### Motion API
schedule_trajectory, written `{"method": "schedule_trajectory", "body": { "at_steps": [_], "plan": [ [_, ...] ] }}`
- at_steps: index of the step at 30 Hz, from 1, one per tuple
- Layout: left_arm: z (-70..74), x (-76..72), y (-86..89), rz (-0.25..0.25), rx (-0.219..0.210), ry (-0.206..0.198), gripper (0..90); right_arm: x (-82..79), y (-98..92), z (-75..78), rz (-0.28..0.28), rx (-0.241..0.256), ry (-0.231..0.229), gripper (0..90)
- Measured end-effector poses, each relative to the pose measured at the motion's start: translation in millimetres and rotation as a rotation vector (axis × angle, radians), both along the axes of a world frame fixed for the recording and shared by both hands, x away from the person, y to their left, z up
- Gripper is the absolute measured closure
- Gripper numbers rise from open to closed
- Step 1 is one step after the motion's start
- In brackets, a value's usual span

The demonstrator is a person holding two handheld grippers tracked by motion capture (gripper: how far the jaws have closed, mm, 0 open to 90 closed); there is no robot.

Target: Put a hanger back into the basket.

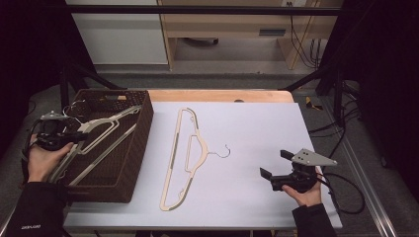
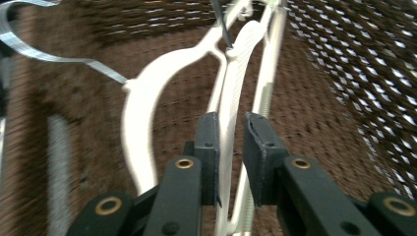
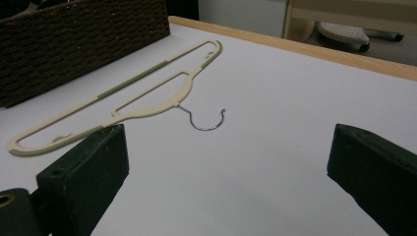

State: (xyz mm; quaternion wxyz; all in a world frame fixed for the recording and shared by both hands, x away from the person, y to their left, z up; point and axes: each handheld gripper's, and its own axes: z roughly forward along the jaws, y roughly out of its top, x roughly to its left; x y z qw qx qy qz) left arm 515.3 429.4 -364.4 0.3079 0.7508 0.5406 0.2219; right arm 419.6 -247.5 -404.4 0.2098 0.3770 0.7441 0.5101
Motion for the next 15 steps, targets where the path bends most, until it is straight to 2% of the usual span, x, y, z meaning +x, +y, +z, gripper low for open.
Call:
{"method": "schedule_trajectory", "body": {
  "at_steps": [2,5,10,11,13,15],
  "plan": [
    [2.6,-4.3,5.7,0.033,0.005,-0.009,72.0,0.1,0.1,-0.1,0.000,0.000,0.000,2.4],
    [8.4,-13.3,10.0,0.065,-0.003,-0.053,67.2,0.1,0.1,-0.1,-0.001,-0.002,0.001,2.4],
    [18.5,-28.3,4.1,0.040,-0.036,-0.134,57.7,0.0,0.2,0.3,0.001,0.001,-0.003,2.4],
    [20.0,-31.0,0.6,0.036,-0.059,-0.157,55.1,-0.4,0.1,0.7,0.000,0.004,0.000,2.4],
    [24.1,-36.8,-5.6,0.015,-0.066,-0.190,50.1,-0.4,-0.3,0.9,-0.002,0.004,-0.005,2.4],
    [26.7,-41.7,-14.1,-0.004,-0.091,-0.213,44.7,-0.7,-0.5,1.3,-0.001,0.007,-0.005,2.4]
  ]
}}
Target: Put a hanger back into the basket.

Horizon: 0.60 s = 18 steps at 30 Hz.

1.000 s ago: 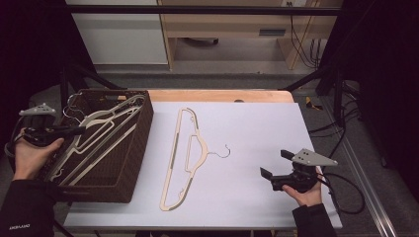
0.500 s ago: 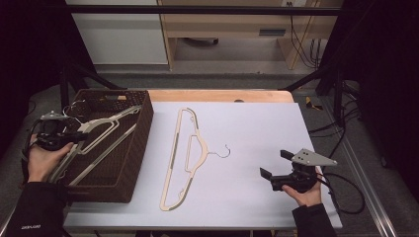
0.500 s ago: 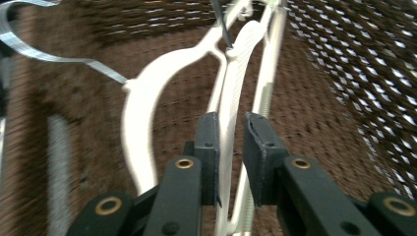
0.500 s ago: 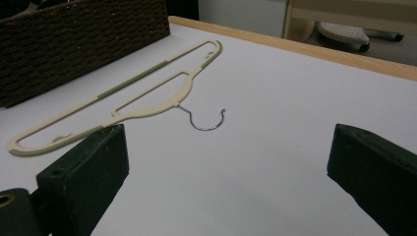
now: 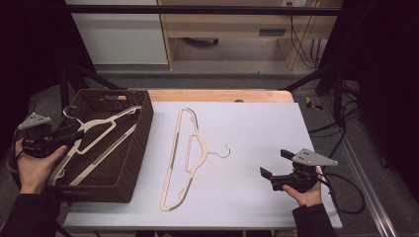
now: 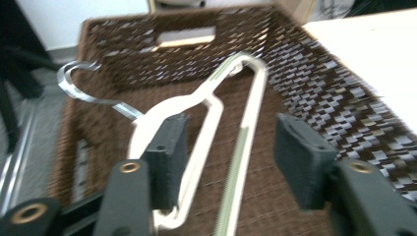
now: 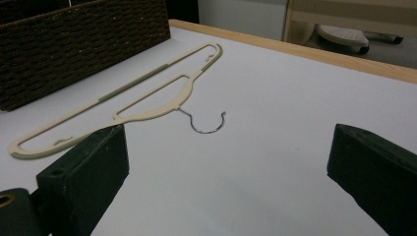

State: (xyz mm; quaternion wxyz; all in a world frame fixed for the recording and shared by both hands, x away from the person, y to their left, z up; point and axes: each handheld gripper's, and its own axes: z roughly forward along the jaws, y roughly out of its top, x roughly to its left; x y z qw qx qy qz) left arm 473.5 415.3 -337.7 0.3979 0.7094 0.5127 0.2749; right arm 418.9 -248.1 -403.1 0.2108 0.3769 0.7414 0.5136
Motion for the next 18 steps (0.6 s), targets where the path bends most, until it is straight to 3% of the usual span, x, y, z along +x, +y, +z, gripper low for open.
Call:
{"method": "schedule_trajectory", "body": {
  "at_steps": [2,8,10,18],
  "plan": [
    [1.8,-4.8,-10.5,-0.020,-0.003,-0.037,40.0,0.2,0.0,0.2,0.000,0.001,-0.003,2.4],
    [7.4,-16.7,-44.1,-0.100,-0.061,-0.104,27.9,-0.4,-0.8,1.2,-0.003,0.009,-0.007,2.4],
    [8.1,-20.3,-57.5,-0.129,-0.063,-0.123,23.5,-0.7,-0.6,1.5,-0.001,0.012,-0.008,2.4],
    [1.6,-29.4,-109.5,-0.225,-0.084,-0.138,12.2,-1.2,-1.2,2.3,-0.005,0.012,-0.007,2.4]
  ]
}}
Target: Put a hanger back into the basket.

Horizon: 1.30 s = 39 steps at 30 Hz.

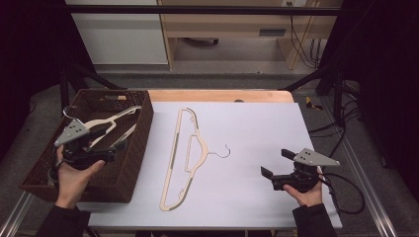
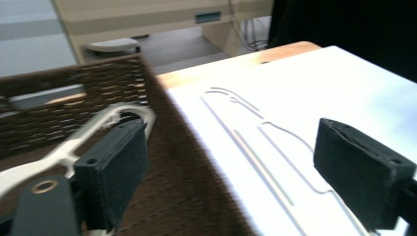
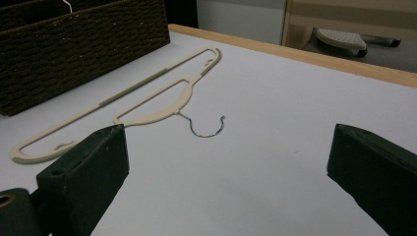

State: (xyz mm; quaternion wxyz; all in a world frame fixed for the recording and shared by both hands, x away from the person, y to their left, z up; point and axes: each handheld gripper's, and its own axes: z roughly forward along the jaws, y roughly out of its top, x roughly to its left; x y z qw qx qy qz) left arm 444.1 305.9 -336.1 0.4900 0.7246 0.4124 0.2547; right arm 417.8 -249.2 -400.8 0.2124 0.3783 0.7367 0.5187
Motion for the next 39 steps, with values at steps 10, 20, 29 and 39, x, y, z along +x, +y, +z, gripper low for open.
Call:
{"method": "schedule_trajectory", "body": {
  "at_steps": [10,20,29,39],
  "plan": [
    [-22.9,-8.5,-54.5,-0.106,0.031,0.034,9.8,-0.2,-0.9,-0.1,-0.003,0.002,-0.003,2.5],
    [-46.4,-14.6,-98.7,-0.198,0.088,0.091,12.7,-0.2,0.2,-1.1,-0.007,0.002,0.004,2.6],
    [-73.2,-14.8,-131.0,-0.248,0.164,0.161,16.2,0.3,2.9,-2.9,0.004,-0.001,0.007,2.8],
    [-94.5,-9.9,-149.2,-0.261,0.211,0.239,24.7,1.9,6.3,-5.6,0.010,-0.013,0.015,3.3]
  ]
}}
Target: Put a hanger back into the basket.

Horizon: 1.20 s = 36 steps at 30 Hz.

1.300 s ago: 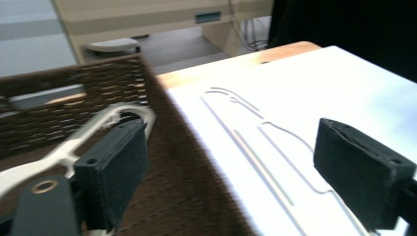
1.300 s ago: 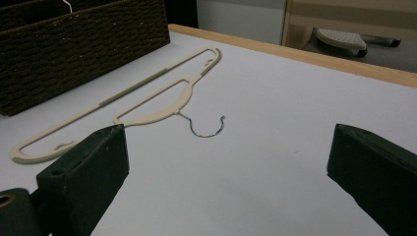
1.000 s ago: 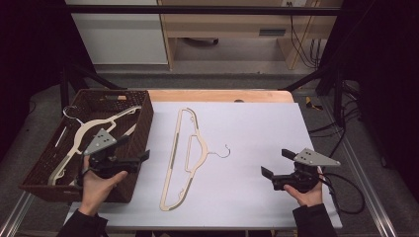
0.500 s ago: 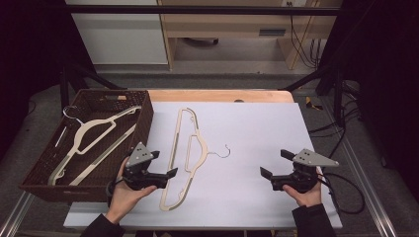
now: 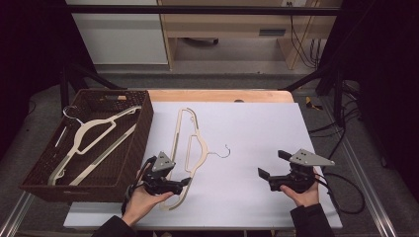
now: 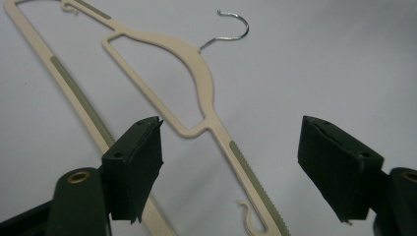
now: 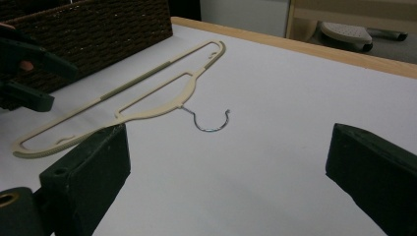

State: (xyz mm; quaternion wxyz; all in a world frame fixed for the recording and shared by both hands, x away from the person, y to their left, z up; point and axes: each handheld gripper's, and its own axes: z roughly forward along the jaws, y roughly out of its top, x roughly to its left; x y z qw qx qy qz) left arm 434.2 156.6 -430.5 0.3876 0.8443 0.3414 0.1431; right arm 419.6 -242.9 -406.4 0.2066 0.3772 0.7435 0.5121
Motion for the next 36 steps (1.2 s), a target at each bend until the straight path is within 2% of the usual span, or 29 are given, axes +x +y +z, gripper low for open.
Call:
{"method": "schedule_trajectory", "body": {
  "at_steps": [3,9,15,18,19,21,28,29,36],
  "plan": [
    [-6.4,2.0,-5.0,0.005,0.027,0.028,29.2,0.3,0.5,-0.3,0.006,-0.003,0.001,3.4],
    [-20.3,4.1,-16.6,0.008,0.053,0.102,39.4,0.7,2.5,-1.2,0.006,-0.005,0.008,3.5],
    [-30.6,2.7,-28.4,0.020,0.086,0.136,53.5,0.9,4.3,-1.8,0.014,-0.011,0.009,3.5],
    [-36.2,2.5,-33.5,0.034,0.115,0.137,57.2,0.8,4.8,-1.8,0.011,-0.014,0.008,3.5],
    [-37.6,1.3,-34.6,0.045,0.105,0.135,58.5,0.6,5.1,-1.6,0.010,-0.013,0.009,3.5],
    [-37.2,1.4,-33.6,0.047,0.116,0.128,61.2,0.3,5.8,-1.2,0.009,-0.015,0.008,3.5],
    [-36.5,2.3,-31.2,0.086,0.117,0.153,71.0,0.1,6.6,-0.9,0.012,-0.016,0.006,3.4],
    [-35.7,2.4,-30.7,0.084,0.122,0.164,71.6,0.0,6.5,-0.7,0.012,-0.015,0.003,3.5],
    [-34.0,1.4,-33.4,0.087,0.152,0.163,74.3,-0.5,8.0,-0.7,0.019,-0.021,0.006,3.4]
  ]
}}
